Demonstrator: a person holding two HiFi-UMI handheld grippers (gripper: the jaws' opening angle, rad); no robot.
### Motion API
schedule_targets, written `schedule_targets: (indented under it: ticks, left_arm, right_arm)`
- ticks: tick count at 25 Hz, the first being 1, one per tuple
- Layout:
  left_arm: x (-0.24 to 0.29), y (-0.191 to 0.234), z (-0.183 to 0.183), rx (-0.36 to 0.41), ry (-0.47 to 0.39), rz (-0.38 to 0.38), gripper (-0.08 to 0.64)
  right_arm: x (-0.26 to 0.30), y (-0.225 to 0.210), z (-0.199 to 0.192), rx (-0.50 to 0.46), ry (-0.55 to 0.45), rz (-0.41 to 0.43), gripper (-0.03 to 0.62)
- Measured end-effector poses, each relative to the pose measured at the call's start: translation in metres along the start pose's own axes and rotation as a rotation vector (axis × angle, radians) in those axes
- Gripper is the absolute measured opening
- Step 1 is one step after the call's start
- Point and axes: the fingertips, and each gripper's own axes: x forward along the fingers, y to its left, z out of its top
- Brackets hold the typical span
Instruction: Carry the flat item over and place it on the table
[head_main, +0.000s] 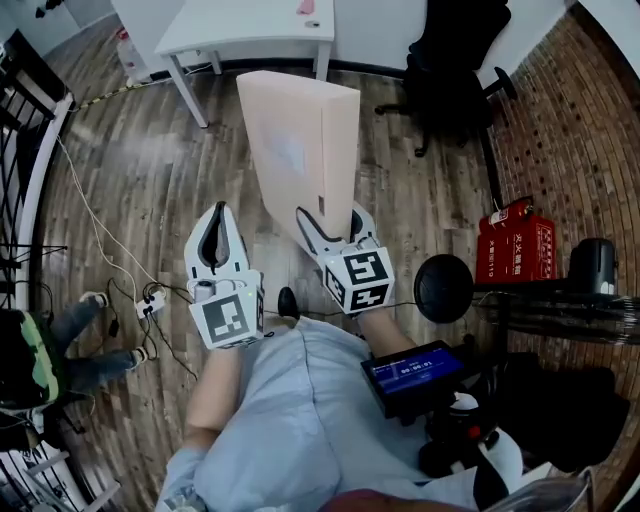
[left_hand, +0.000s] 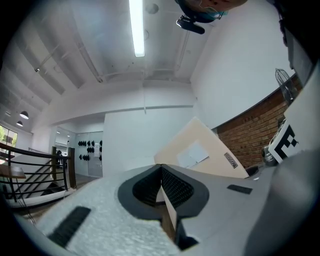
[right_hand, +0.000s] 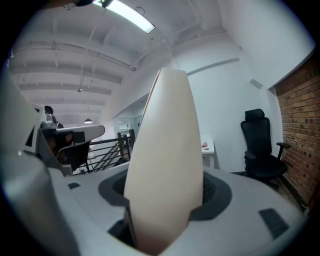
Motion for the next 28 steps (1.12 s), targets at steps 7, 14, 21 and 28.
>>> schedule_targets:
  ticks: [7,14,21,28]
  left_arm:
    - [0.073,0.066,0.005,0.021,-0.058,-0.019,0.008]
    - [0.135,0.087,-0.014,0.001,-0.031,-0.033,0.009]
    - [0.193,0.093,-0.050,0.005,0.046,-0.056,0.008]
    - [0.294,0.105,-0.091,0.011,0.112,-0.071,0.008]
  right_arm:
    - [0.089,0.000,0.042,-0.009,-0.061,-0.036,0.290]
    - [0.147,-0.019,0.058,-0.009,-0.051,-0.054,0.290]
    - [0.202,-0.051,0.047,0.029,-0.008,-0.073,0.290]
    - [0.286,-0.109,0.039,0.077,0.052,-0.100,0.290]
